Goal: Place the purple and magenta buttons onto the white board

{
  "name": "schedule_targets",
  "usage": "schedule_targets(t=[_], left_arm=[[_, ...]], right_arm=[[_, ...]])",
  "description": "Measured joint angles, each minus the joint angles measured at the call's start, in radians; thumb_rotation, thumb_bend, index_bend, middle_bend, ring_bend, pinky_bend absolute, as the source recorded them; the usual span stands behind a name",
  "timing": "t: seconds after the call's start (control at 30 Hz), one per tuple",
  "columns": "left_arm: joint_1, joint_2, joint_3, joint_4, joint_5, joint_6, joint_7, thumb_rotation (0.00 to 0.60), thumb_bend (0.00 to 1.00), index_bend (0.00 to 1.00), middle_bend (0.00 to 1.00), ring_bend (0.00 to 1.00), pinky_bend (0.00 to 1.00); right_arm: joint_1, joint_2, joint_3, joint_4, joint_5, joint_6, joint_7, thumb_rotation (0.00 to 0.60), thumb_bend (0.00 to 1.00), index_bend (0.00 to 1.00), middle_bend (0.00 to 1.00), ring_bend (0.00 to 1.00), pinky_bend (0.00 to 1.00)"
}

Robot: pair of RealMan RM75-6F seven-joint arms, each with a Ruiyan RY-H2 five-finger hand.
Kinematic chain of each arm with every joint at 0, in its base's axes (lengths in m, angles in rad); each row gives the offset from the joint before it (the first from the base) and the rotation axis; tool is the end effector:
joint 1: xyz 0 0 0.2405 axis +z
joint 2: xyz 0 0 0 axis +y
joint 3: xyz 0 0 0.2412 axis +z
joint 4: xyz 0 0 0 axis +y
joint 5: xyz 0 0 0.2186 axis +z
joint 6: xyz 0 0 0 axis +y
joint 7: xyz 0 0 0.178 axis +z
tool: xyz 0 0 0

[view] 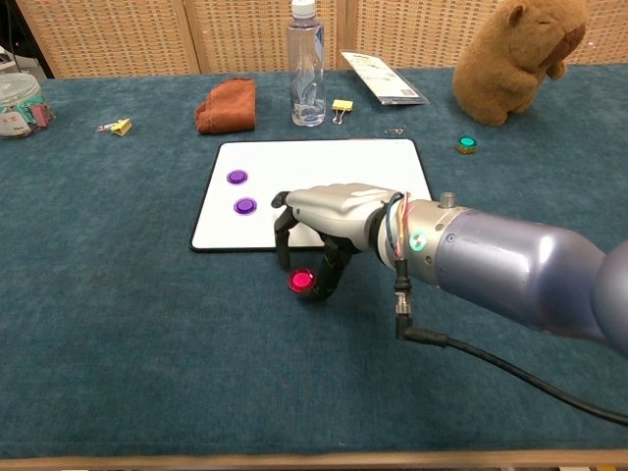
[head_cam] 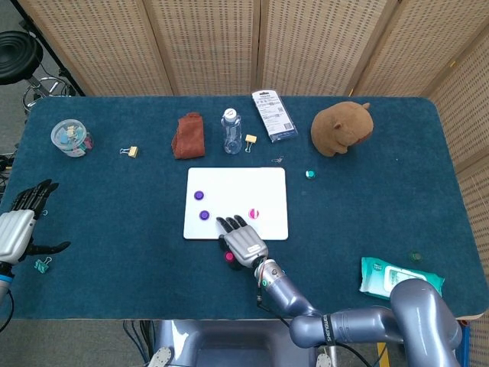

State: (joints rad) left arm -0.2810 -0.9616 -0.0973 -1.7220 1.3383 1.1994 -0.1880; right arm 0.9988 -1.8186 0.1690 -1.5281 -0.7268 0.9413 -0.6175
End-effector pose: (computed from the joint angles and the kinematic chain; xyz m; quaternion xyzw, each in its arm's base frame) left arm -0.2817 0.2774 0.1554 -0.5920 -0.4774 -0.3926 0.5172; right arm -0.0264 -0.3140 -0.1372 0.7954 -0.4115 0.3207 0.3084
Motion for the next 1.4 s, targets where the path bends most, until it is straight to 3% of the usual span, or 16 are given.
schedule_targets(t=[0.13,0.43,0.8,1.17,1.4], left_arm=[[0.000,0.000,-0.001,0.001,-0.001,-0.001,-0.002,0.600,0.04,0.00,0.00,0.00,0.00],[0.000,0.001,0.000,0.001,0.000,-0.003,-0.002,0.600,0.04,0.00,0.00,0.00,0.00],[-0.003,-0.002,0.001,0.003,-0.004,-0.012,0.003,0.600,0.04,0.00,0.00,0.00,0.00],[-0.020,-0.015,-0.005,0.018,-0.050,-0.050,0.029,0.600,0.04,0.00,0.00,0.00,0.00],[-0.030,-0.022,-0.015,0.032,-0.096,-0.078,0.034,0.600,0.04,0.00,0.00,0.00,0.00]], right_arm=[[-0.004,-0.001,-0.002,0.002,-0.005,-0.002,0.007,0.600,0.38,0.53,0.00,0.00,0.00],[-0.013,0.012,0.006,-0.013,-0.030,0.013,0.022,0.600,0.41,0.55,0.00,0.00,0.00],[-0.004,0.045,0.052,-0.006,-0.036,0.018,0.029,0.600,0.42,0.56,0.00,0.00,0.00],[0.085,0.039,0.154,0.284,0.072,-0.127,0.064,0.600,0.43,0.57,0.00,0.00,0.00],[0.146,0.005,0.189,0.458,0.100,-0.220,0.104,0.600,0.43,0.57,0.00,0.00,0.00]])
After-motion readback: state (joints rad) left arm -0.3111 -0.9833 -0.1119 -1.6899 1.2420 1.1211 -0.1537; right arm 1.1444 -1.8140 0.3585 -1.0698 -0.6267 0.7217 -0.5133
